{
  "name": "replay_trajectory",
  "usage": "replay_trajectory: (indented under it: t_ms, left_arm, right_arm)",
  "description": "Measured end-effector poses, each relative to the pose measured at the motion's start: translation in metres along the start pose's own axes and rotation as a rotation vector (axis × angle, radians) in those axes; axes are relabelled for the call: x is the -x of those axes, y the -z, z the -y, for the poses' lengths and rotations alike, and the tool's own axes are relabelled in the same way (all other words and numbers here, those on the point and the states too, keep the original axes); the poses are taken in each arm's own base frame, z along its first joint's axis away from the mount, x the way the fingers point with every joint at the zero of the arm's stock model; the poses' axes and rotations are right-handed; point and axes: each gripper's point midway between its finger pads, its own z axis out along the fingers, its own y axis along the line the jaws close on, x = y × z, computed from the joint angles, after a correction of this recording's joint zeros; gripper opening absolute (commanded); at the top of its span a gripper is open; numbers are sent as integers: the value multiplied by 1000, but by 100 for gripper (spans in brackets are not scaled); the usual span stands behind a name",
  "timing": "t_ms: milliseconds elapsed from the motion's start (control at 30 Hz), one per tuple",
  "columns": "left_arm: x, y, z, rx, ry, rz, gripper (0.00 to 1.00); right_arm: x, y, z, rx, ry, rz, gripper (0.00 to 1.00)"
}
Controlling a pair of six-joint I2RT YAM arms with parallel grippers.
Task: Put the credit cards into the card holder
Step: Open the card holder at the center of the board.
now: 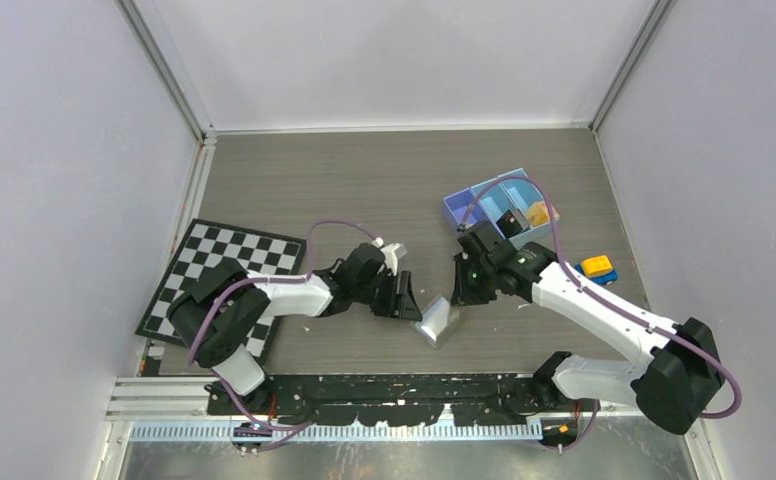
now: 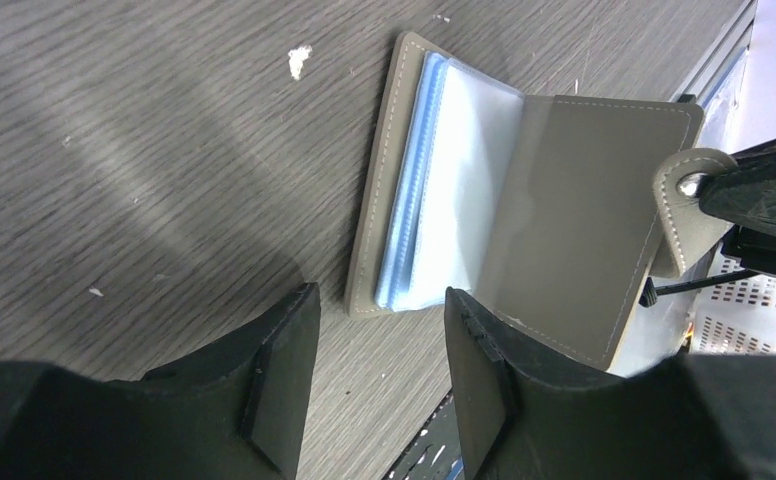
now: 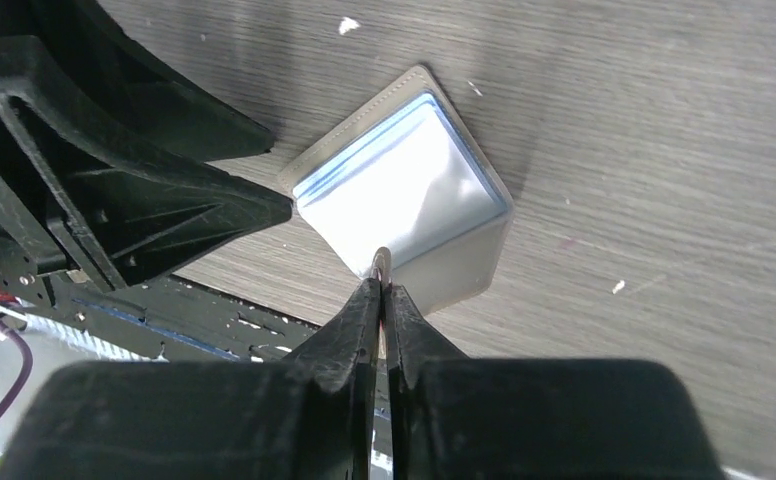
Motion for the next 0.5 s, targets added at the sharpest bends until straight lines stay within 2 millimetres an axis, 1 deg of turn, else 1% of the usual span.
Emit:
replay_trajectory:
  t_ms: [167, 267, 367, 500]
  left_arm:
    - [2, -2, 2, 15, -40, 14, 52]
    - [2, -3, 14, -4, -104, 19, 54]
    - [-1, -1, 41, -69, -207, 29, 57]
    - [-7, 2, 81, -179, -336, 42, 61]
  right_arm:
    - [-7, 11, 9, -57, -46, -22, 13]
    - [-12, 17, 15, -82, -69, -30, 12]
    - [-13, 22, 20, -108, -92, -17, 8]
    - [-11, 22, 22, -127, -123, -3, 3]
